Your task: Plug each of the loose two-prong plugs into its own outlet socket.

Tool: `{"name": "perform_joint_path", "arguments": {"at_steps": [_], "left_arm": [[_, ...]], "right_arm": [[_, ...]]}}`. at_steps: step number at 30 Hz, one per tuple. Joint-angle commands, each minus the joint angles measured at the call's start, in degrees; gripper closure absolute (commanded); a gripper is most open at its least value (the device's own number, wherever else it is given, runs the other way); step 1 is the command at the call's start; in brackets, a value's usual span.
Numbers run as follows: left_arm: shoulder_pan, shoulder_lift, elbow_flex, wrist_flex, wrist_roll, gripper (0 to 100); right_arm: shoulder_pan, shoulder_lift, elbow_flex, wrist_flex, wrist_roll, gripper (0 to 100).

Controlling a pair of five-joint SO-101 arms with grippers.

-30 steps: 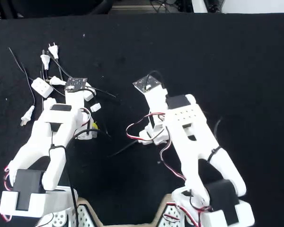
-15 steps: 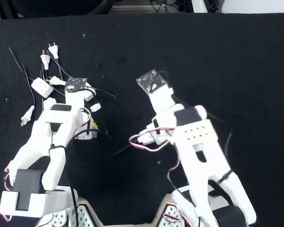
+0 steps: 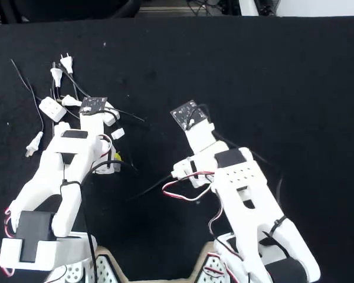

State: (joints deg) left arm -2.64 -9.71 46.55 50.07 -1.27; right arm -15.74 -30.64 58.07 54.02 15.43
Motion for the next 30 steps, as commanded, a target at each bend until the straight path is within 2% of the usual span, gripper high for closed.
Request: {"name": "perform_joint_path", "arguments": {"at_steps": [1, 25, 30], "left_arm": [[-0.40, -1.05, -1.19, 0.53, -0.44, 77], [-0.40, -1.05, -1.19, 0.53, -0.44, 77], [-0.40, -1.05, -1.19, 0.53, -0.44, 77]], "right_arm": [[-0.44, -0.48, 0.48, 0.00, 0.18, 98.8], [-0.53, -0.48, 4.09, -0.44, 2.20, 98.8], [-0.44, -0.48, 9.19, -8.00, 2.11, 98.8]]}}
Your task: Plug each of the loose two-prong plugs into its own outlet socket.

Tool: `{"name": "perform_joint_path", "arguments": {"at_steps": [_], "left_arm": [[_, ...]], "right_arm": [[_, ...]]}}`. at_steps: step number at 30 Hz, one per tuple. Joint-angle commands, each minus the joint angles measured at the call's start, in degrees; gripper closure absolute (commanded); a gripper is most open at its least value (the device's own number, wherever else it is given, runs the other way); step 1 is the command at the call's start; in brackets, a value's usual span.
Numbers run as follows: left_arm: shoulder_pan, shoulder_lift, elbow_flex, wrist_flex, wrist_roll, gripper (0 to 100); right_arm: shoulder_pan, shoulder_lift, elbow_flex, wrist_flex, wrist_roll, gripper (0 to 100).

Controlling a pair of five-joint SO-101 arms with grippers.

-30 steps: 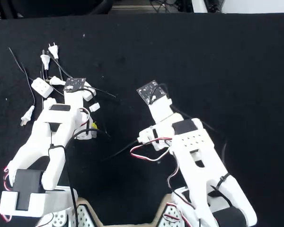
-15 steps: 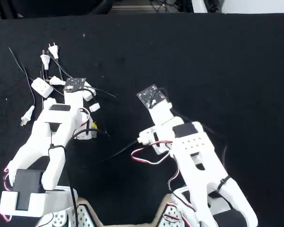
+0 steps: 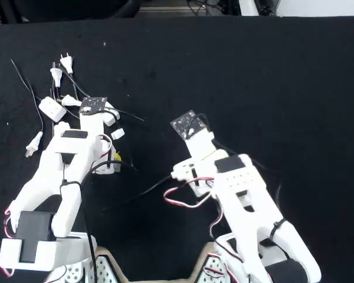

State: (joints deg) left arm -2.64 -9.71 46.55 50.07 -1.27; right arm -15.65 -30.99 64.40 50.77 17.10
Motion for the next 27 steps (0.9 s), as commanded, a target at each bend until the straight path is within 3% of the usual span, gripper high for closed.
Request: {"name": "perform_joint_path", "arguments": {"at_steps": [1, 8, 16, 22, 27], "left_arm": [[-0.40, -1.05, -1.19, 0.53, -0.44, 77], [-0.40, -1.05, -1.27, 0.53, -0.44, 77], [-0.40, -1.05, -1.27, 0.53, -0.44, 77], [-0.40, -1.05, -1.19, 0.53, -0.44, 77], [-0.40, -1.05, -1.19, 0.53, -0.44, 77]], "right_arm": [[-0.53, -0.22, 3.82, -6.15, 0.44, 98.8], [-0.53, -0.57, 4.62, -6.24, 0.35, 98.8], [-0.44, -0.66, -4.44, 5.89, 0.44, 98.8], [-0.44, -0.92, -5.14, 7.74, 0.53, 98.8], [7.65, -6.11, -4.18, 8.62, 1.14, 98.8]]}}
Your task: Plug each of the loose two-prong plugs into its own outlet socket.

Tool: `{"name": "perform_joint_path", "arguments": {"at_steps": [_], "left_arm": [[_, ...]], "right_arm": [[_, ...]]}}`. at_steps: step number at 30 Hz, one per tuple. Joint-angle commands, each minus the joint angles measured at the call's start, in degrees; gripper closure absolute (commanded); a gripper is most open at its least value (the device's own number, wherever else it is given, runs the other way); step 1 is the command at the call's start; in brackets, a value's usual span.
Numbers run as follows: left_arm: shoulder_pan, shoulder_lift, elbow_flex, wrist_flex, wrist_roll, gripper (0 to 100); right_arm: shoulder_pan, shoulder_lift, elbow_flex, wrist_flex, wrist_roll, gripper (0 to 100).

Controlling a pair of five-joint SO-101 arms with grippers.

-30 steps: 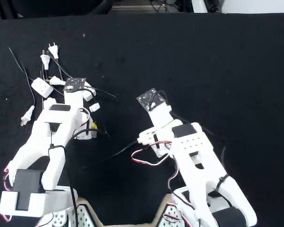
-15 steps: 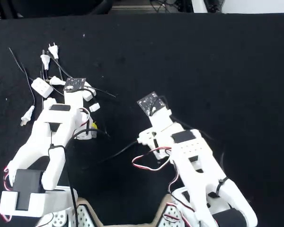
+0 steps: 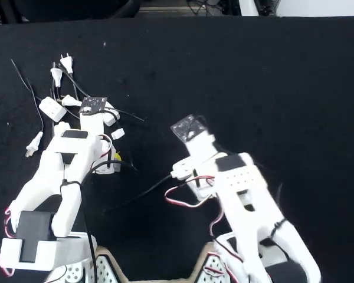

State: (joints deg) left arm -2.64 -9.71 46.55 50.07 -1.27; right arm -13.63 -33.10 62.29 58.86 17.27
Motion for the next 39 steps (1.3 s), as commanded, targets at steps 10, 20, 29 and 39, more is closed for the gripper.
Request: {"name": "perform_joint_path", "arguments": {"at_steps": [10, 20, 29, 39], "left_arm": [[-0.40, -1.05, -1.27, 0.53, -0.44, 77], [-0.48, -1.05, -1.27, 0.70, -0.44, 77], [-0.48, -1.05, -1.27, 0.88, -0.44, 77], [-0.48, -1.05, -1.27, 0.88, -0.44, 77]], "right_arm": [[14.51, 1.27, -2.07, -4.13, 5.63, 98.6], [14.68, 11.30, -5.67, -10.11, 5.63, 91.0], [14.42, 11.82, -6.02, -9.93, 5.63, 95.9], [14.51, 11.82, -4.79, -9.85, 6.86, 95.9]]}}
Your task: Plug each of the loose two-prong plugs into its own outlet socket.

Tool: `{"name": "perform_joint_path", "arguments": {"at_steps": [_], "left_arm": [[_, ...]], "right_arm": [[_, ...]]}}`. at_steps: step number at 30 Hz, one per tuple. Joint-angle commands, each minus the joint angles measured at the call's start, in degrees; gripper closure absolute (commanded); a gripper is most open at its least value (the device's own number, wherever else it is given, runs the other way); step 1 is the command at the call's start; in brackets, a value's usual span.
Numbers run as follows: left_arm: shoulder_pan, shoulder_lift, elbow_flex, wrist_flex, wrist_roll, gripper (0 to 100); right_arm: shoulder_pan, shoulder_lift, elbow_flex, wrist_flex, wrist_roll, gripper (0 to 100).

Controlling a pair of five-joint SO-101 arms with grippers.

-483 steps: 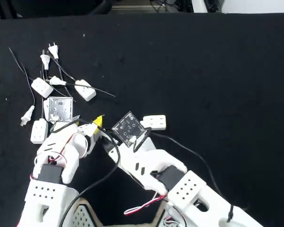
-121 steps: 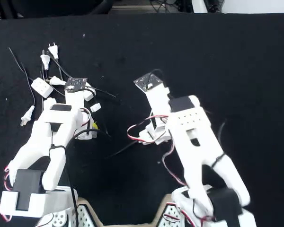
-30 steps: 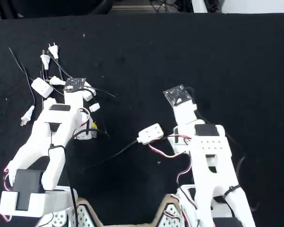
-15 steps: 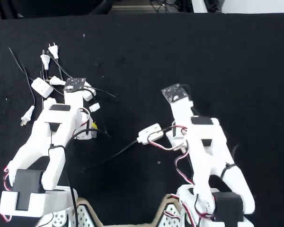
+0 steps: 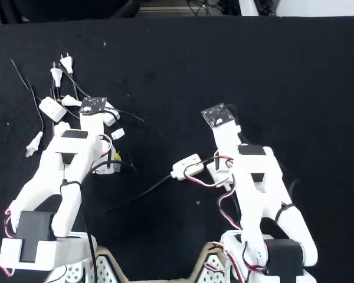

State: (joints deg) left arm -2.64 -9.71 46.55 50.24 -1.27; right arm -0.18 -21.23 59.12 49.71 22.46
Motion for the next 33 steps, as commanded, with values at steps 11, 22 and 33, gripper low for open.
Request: {"name": "perform_joint_path", "arguments": {"at_steps": [11, 22, 33], "left_arm": [[-0.48, -1.05, -1.36, 0.70, -0.44, 77], [-0.48, -1.05, -1.36, 0.70, -0.44, 77], [-0.48, -1.05, -1.36, 0.44, -0.44, 77]], "right_arm": [[1.23, -0.04, 1.19, -0.62, 7.56, 92.1], [1.32, -0.57, 0.66, -0.62, 7.21, 98.1], [0.88, 0.92, -8.84, -3.34, 4.04, 98.7]]}}
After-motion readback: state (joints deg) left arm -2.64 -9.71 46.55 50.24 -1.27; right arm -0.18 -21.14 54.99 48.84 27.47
